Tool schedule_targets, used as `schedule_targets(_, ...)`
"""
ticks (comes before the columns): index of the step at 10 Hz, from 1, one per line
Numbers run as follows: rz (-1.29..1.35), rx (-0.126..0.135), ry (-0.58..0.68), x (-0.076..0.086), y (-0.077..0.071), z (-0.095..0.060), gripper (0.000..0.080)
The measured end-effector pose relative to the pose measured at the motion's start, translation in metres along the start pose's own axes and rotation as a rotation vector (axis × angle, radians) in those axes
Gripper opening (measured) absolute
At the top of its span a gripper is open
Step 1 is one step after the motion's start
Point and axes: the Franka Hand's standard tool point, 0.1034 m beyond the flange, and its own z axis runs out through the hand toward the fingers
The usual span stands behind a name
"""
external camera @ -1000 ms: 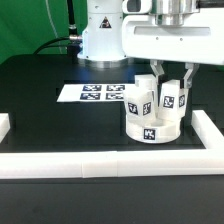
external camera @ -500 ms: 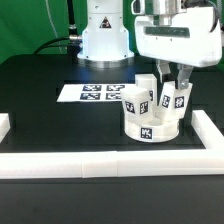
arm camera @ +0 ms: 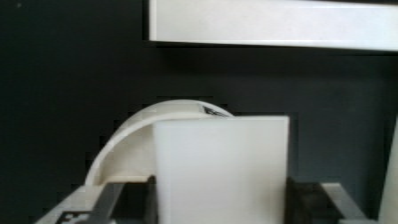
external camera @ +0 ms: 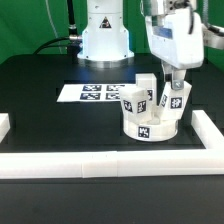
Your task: Assemble stool
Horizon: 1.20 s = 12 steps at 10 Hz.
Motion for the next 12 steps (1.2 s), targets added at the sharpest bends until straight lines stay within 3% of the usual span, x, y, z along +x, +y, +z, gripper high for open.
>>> schedule_targets(2, 0.195, 0.06, -0.013, 0.0077, 0.0002, -0.0005, 0.0334)
schedule_targets(8, 0.503, 0.059, -0.027, 0.0044, -0.0004, -0.0006, 0.0334)
schedule_targets(12, 0.794, 0.089, -0.057, 0.0066, -0.0018, -0.0014, 0.0334)
